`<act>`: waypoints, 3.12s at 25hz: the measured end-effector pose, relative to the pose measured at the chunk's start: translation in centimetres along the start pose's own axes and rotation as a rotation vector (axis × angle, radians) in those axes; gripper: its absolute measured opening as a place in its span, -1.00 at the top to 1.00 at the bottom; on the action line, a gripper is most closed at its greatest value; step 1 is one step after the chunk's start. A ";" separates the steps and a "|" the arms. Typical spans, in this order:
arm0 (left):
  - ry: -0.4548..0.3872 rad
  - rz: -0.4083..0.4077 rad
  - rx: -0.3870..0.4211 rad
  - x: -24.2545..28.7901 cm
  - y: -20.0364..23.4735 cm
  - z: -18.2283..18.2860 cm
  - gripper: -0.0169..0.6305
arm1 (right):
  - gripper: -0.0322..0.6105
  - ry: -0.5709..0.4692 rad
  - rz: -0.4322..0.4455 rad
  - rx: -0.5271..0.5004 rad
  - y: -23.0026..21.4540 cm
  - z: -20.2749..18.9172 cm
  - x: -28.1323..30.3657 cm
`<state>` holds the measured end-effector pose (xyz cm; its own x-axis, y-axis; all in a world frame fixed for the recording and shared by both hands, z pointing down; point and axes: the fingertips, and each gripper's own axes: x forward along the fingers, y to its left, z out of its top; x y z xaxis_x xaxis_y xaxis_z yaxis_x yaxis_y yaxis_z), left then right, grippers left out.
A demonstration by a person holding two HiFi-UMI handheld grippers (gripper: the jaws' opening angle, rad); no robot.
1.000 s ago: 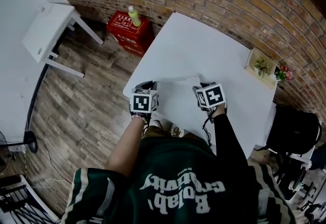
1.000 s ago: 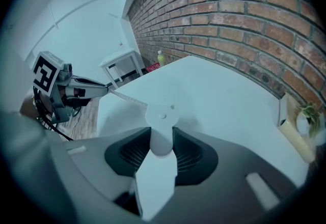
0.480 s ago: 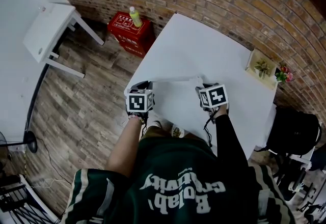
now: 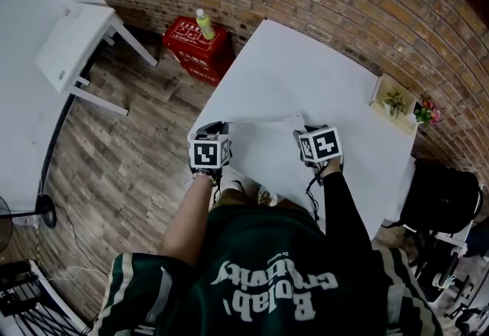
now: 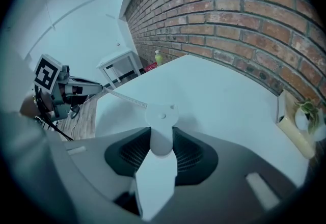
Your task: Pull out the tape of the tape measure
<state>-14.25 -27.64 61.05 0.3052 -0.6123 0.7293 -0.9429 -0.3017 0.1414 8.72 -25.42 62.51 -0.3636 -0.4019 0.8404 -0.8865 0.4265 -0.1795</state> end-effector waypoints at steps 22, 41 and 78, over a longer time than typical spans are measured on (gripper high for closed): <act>-0.007 0.054 -0.068 -0.2 3.4 -0.2 0.82 | 0.43 0.003 -0.048 0.056 -2.9 -0.9 -0.2; -0.017 0.100 -0.107 -0.6 5.8 0.0 0.82 | 0.43 0.007 -0.081 0.028 -3.9 -0.6 -0.3; -0.047 -0.009 0.102 2.1 1.0 -1.0 0.82 | 0.43 0.076 -0.121 0.039 -4.8 -3.4 1.5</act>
<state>-14.71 -28.48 63.43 0.3222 -0.6421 0.6957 -0.9223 -0.3786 0.0777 13.40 -25.31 66.33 -0.2321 -0.3857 0.8930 -0.9335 0.3462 -0.0931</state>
